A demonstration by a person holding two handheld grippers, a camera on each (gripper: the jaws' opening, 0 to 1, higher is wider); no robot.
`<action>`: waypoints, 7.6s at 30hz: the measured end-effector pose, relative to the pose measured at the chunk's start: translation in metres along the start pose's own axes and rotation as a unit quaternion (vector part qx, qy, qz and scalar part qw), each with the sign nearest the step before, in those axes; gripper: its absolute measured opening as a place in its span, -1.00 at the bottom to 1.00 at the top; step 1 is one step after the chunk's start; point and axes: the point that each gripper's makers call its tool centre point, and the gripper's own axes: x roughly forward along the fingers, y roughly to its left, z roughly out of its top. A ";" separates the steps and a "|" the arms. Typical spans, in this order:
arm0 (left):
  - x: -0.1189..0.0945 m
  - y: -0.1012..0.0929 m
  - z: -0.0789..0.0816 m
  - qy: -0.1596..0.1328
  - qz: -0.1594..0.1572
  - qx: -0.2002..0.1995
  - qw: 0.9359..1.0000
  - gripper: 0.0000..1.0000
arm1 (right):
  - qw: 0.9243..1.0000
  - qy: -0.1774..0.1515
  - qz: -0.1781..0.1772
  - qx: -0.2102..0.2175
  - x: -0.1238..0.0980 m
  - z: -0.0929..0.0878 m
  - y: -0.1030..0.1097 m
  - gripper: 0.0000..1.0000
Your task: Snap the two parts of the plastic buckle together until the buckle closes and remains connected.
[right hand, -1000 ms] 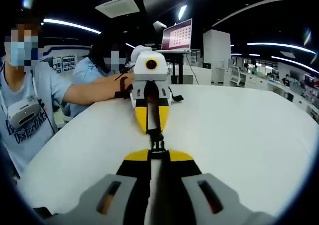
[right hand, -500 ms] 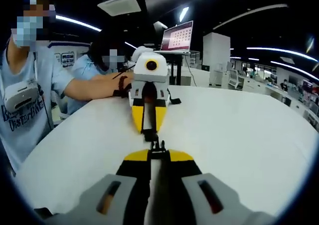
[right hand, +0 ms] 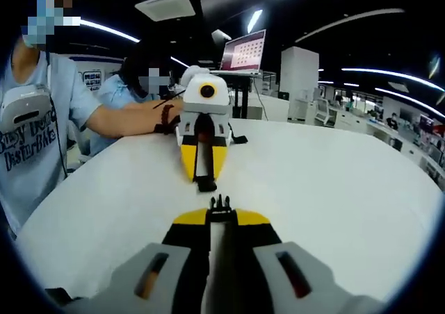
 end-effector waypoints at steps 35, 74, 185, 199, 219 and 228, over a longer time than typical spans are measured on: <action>-0.001 0.004 -0.001 -0.002 0.013 0.007 1.000 -0.77 | 1.000 0.008 0.004 0.012 0.009 0.004 0.008 -0.78; 0.000 -0.003 -0.002 0.003 0.011 0.028 1.000 -0.77 | 0.999 -0.009 -0.048 0.019 0.001 0.015 0.007 -0.78; 0.002 -0.020 -0.001 0.007 -0.028 0.040 0.999 -0.76 | 0.999 0.027 0.001 -0.027 0.004 0.007 0.031 -0.77; 0.001 -0.019 -0.002 0.006 -0.026 0.030 0.999 -0.76 | 0.999 0.032 -0.004 -0.016 0.002 0.006 0.028 -0.77; 0.001 -0.018 -0.002 0.005 -0.026 0.027 0.999 -0.75 | 0.999 0.035 -0.007 0.000 -0.001 0.002 0.024 -0.75; 0.001 -0.018 -0.002 0.005 -0.025 0.025 0.999 -0.74 | 0.999 0.030 -0.010 0.007 0.000 0.002 0.023 -0.69</action>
